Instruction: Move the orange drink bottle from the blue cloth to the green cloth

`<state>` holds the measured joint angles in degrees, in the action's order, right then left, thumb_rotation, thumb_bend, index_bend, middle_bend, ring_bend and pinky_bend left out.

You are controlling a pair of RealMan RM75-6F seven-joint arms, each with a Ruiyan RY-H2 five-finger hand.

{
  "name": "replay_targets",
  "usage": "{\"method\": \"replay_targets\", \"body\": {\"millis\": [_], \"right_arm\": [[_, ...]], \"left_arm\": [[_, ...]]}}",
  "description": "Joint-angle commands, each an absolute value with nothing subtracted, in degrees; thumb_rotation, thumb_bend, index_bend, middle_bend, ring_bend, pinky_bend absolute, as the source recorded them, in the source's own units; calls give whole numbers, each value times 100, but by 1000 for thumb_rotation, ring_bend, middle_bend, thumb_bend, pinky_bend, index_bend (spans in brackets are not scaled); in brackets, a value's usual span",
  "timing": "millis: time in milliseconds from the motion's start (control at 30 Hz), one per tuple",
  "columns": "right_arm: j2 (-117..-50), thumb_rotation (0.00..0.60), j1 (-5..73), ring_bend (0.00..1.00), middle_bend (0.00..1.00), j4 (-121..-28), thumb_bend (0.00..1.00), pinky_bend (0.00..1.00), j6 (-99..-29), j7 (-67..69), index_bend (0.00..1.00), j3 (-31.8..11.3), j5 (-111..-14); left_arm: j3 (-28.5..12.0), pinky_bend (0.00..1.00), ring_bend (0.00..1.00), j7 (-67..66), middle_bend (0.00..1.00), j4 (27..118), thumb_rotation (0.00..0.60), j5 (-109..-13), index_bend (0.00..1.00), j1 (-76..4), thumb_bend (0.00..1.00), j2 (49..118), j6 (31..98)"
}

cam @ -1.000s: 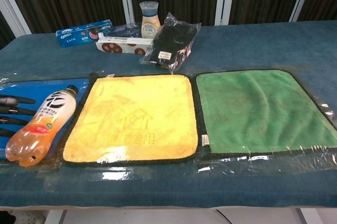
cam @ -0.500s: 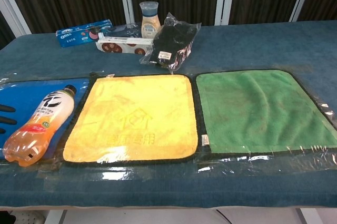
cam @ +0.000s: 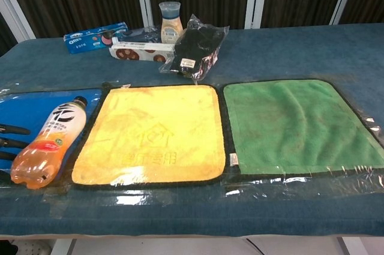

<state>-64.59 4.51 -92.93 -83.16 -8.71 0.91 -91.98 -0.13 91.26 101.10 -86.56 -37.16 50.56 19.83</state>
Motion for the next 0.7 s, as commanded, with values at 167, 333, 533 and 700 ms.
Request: {"method": "replay_targets", "body": {"millis": [167, 333, 533, 700], "right_arm": [[-6453, 600, 453, 0, 0, -9291, 137, 0, -8311, -857, 0, 84, -9184], [-6450, 600, 464, 0, 0, -9296, 137, 0, -8283, -864, 0, 88, -9182], [-6447, 600, 452, 0, 0, -9287, 137, 0, -8313, -840, 0, 83, -9182], [-6457, 600, 467, 0, 0, -9292, 137, 0, -8276, -874, 0, 93, -9187]], "left_arm": [[60, 294, 43, 9882, 61, 10043, 600, -9116, 0, -4016, 204, 5272, 2045], [181, 294, 43, 10250, 61, 9882, 600, -9274, 0, -4237, 204, 5434, 2196], [423, 316, 39, 10776, 56, 9904, 600, -9476, 0, -4511, 204, 5468, 2340], [659, 317, 38, 11040, 55, 9879, 600, -9736, 0, -4717, 204, 5492, 2609]]}}
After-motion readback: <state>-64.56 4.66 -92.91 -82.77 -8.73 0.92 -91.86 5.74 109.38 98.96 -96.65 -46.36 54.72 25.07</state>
